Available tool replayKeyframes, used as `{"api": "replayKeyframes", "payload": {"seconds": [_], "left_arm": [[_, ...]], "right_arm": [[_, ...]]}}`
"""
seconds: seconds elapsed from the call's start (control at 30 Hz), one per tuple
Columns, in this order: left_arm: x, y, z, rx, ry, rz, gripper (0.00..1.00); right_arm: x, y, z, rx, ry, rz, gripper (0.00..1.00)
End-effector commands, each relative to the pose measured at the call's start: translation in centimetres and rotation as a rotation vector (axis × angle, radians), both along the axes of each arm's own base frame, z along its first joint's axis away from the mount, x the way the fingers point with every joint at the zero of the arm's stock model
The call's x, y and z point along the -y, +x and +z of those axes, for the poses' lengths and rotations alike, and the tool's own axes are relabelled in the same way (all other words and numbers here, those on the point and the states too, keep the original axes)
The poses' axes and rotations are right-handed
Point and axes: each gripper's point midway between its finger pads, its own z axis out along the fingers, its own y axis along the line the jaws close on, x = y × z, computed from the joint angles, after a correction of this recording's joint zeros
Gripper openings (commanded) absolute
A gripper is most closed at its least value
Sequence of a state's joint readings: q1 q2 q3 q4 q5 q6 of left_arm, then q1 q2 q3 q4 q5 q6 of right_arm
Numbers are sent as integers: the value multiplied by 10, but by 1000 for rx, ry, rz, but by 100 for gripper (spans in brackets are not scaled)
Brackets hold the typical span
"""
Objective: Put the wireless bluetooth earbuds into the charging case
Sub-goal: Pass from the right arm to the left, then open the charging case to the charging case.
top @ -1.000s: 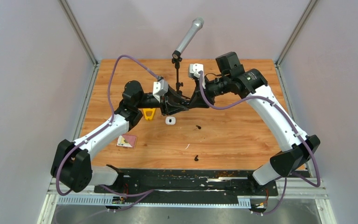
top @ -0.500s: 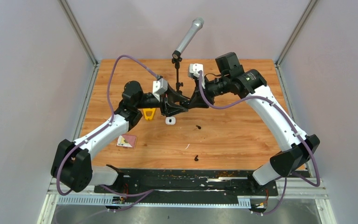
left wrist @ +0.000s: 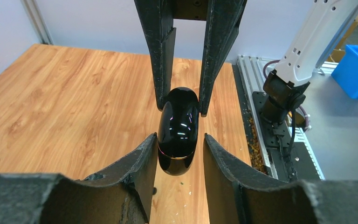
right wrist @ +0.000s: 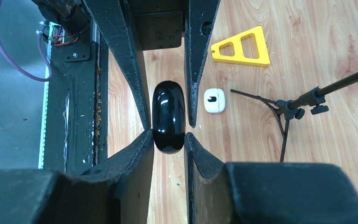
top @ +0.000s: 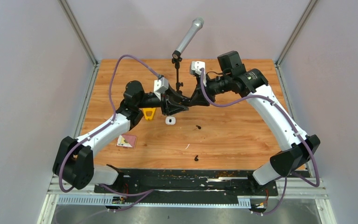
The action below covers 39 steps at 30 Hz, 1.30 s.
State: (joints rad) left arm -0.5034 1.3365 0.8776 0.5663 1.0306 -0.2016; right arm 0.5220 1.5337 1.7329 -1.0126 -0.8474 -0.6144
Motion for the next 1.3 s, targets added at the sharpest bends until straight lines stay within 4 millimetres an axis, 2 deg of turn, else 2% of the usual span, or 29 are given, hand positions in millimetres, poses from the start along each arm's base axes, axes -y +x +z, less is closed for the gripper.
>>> {"api": "replayKeyframes", "payload": {"seconds": [0.0, 0.2, 0.27, 0.37, 0.47, 0.53, 0.6, 0.77, 0.87, 1.03, 1.27], "left_arm": [[1, 4, 7, 12, -24, 3, 46], [2, 5, 7, 12, -27, 4, 31], [2, 6, 7, 13, -29, 7, 21], [2, 7, 8, 15, -35, 13, 1], [2, 7, 7, 25, -35, 14, 0], [2, 5, 7, 49, -29, -2, 0], [2, 2, 5, 84, -18, -27, 0], [1, -1, 5, 139, -8, -56, 0], [1, -2, 3, 157, -1, -63, 0], [1, -4, 2, 170, 3, -68, 0], [1, -1, 1, 151, 5, -51, 0]], "right_arm": [[-3, -3, 30, 69, 75, 18, 0], [-2, -3, 27, 63, 71, 16, 0], [-2, -3, 27, 63, 70, 14, 0], [-1, -4, 23, 56, 64, 11, 0], [-1, -3, 17, 29, 50, 0, 24], [-1, -5, 13, 6, 45, 2, 33], [-2, -3, 9, -18, 41, -5, 37], [-7, 5, 7, -54, 47, -40, 38], [-9, 12, 14, -83, 74, -72, 38], [-3, 25, 23, -135, 116, -119, 37], [3, 29, 26, -148, 133, -145, 37]]}}
